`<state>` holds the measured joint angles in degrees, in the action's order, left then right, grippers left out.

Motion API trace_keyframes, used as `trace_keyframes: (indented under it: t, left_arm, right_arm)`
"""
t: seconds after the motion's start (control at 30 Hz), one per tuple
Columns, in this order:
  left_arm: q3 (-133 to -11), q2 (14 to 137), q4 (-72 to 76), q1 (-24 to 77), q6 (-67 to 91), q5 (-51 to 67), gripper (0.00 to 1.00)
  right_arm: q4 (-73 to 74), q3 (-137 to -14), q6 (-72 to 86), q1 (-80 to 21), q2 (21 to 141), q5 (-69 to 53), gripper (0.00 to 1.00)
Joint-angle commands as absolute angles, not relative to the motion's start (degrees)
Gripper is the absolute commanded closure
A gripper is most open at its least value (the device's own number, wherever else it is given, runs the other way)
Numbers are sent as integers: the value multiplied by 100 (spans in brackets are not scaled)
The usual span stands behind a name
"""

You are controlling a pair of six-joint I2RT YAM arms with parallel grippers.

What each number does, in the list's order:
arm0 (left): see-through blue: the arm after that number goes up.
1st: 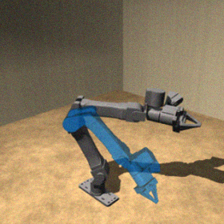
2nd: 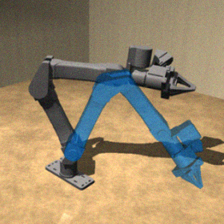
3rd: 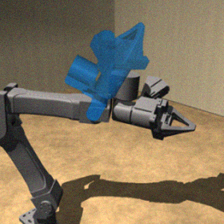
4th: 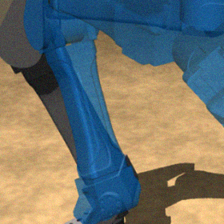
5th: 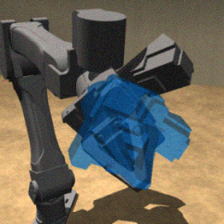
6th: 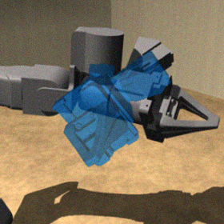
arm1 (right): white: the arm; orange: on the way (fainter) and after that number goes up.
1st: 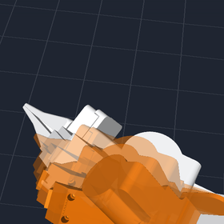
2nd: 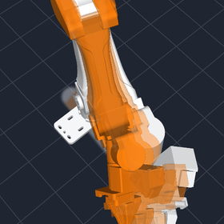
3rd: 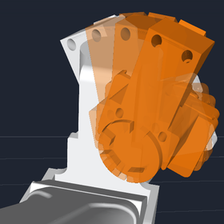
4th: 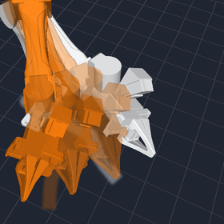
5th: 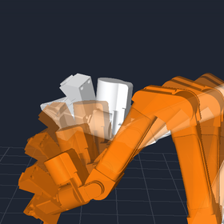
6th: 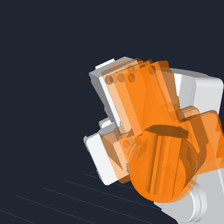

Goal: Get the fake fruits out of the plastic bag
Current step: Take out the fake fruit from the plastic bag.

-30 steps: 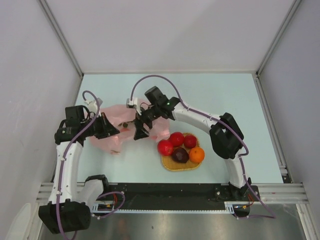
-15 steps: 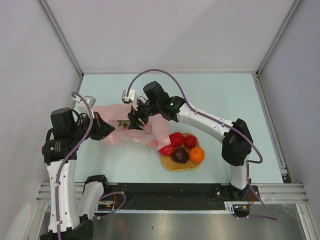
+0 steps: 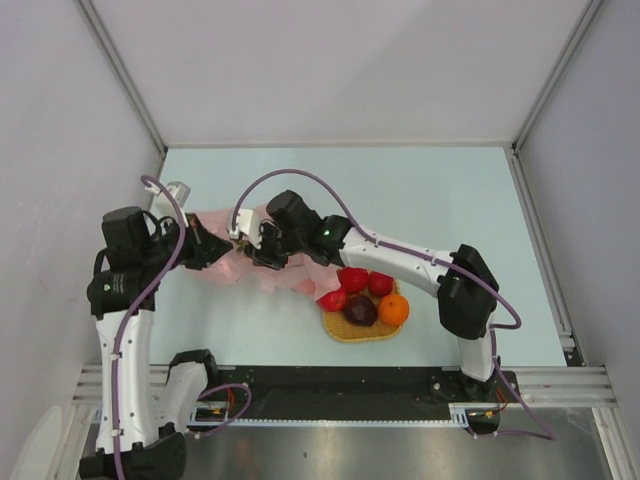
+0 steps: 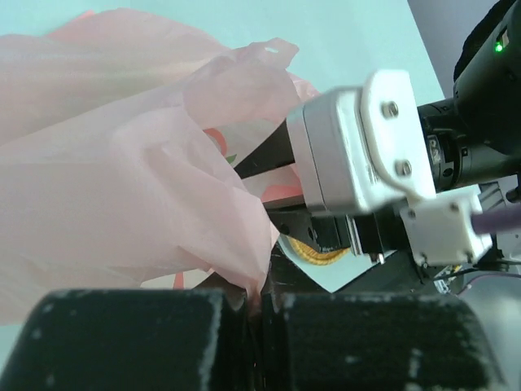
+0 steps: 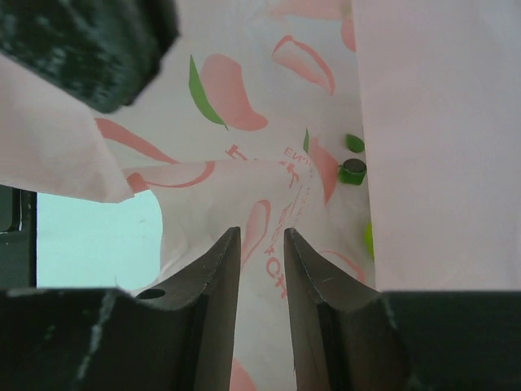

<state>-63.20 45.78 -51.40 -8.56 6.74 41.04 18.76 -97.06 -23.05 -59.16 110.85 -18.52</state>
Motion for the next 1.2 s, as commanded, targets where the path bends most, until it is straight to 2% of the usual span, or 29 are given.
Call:
trace_keyframes:
  t: [0.0, 0.13, 0.23, 0.57, 0.67, 0.7, 0.73, 0.8, 0.83, 1.0, 1.17]
  left_arm:
    - [-6433, 4667, -4799, -940, 967, 4465, 100]
    - [-6802, 4711, -5009, -941, 809, 4483, 100]
    - [-6908, 4685, -5281, -940, 686, 4386, 100]
    - [-6759, 4219, -6002, -1151, 27, 4367, 100]
    - [-6584, 4114, -6205, -1239, -157, 4640, 100]
    - [-6505, 4096, -6249, -1257, -202, 4684, 100]
    - [-6478, 4113, -6353, -1266, -289, 4763, 100]
    - [-6390, 4165, -6416, -1266, -351, 4816, 100]
    - [-6346, 4175, -6425, -1257, -360, 4860, 100]
    - [-6188, 4359, -6284, -1266, -325, 4913, 100]
    - [-6258, 4632, -6249, -1266, -387, 4826, 100]
  right_arm:
    - [1881, -9730, -2742, -5976, 10828, -1820, 68]
    - [1451, -9712, -2103, -5810, 11327, -795, 70]
    - [1073, -9642, -1523, -5661, 11583, -125, 60]
    - [800, -9940, -1081, -5353, 12331, 456, 47]
    - [817, -10089, -1055, -5300, 12454, 449, 35]
    - [800, -10133, -1011, -5300, 12541, 483, 24]
    - [800, -10221, -985, -5291, 12577, 509, 18]
    - [791, -10361, -923, -5274, 12699, 466, 7]
    - [782, -10441, -914, -5247, 12839, 457, 6]
    - [923, -11372, -861, -5124, 13543, 448, 3]
    - [967, -12084, -870, -5019, 14272, 465, 5]
